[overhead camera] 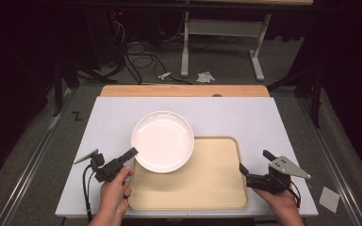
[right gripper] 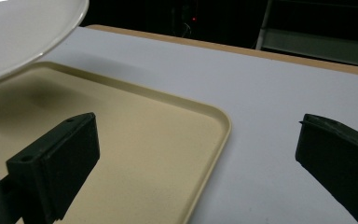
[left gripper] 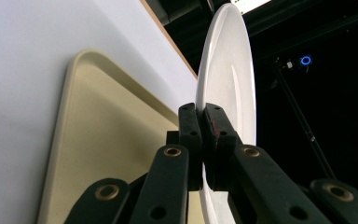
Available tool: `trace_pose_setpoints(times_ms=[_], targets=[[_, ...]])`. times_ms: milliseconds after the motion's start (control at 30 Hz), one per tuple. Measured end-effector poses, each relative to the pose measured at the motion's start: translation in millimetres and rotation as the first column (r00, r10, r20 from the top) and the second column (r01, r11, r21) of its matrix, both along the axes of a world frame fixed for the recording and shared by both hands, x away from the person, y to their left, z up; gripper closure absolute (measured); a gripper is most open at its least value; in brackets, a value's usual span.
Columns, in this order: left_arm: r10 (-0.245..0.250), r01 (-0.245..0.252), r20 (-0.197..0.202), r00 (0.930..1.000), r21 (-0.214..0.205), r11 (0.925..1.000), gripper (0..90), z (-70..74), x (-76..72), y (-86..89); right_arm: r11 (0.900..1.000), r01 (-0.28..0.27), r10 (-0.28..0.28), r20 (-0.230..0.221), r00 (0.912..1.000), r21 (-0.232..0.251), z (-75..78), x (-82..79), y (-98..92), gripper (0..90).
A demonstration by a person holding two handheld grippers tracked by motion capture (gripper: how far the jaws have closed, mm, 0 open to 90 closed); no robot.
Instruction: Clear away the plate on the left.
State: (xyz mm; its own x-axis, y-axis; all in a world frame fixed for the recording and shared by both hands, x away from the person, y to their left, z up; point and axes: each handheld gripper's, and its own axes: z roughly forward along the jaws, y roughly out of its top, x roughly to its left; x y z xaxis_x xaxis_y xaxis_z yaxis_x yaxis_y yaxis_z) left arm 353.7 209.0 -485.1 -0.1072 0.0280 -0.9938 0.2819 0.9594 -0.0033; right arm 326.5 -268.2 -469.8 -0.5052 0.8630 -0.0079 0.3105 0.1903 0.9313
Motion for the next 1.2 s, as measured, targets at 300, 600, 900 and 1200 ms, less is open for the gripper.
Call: trace_pose_setpoints(times_ms=[300, 600, 900, 1200], targets=[[-0.036, 0.036, -0.018, 0.9992, 0.006, 0.9993, 87.6, -5.5, 2.4, -17.7, 1.0, -0.001, 0.001, 0.0, 1.0, -0.006, -0.7, 0.4, -1.0, 0.5], [-0.054, 0.053, -0.038, 0.9979, -0.01, 0.9985, 87.7, -11.9, 4.5, -29.3, 1.0, 0.003, -0.003, 0.001, 1.0, -0.005, -0.7, 0.5, -1.7, 0.5], [-0.075, 0.076, -0.077, 0.9941, 0.0, 0.9971, 87.6, -20.3, 2.6, -31.2, 1.0, 0.006, -0.006, -0.004, 1.0, -0.006, -0.8, 0.6, -2.2, 0.5], [-0.112, 0.117, -0.108, 0.9877, 0.036, 0.9925, 87.5, -29.6, -4.9, -40.0, 0.9999, 0.013, -0.013, 0.0, 0.9999, -0.004, 0.6, -0.8, -2.2, 0.6]])
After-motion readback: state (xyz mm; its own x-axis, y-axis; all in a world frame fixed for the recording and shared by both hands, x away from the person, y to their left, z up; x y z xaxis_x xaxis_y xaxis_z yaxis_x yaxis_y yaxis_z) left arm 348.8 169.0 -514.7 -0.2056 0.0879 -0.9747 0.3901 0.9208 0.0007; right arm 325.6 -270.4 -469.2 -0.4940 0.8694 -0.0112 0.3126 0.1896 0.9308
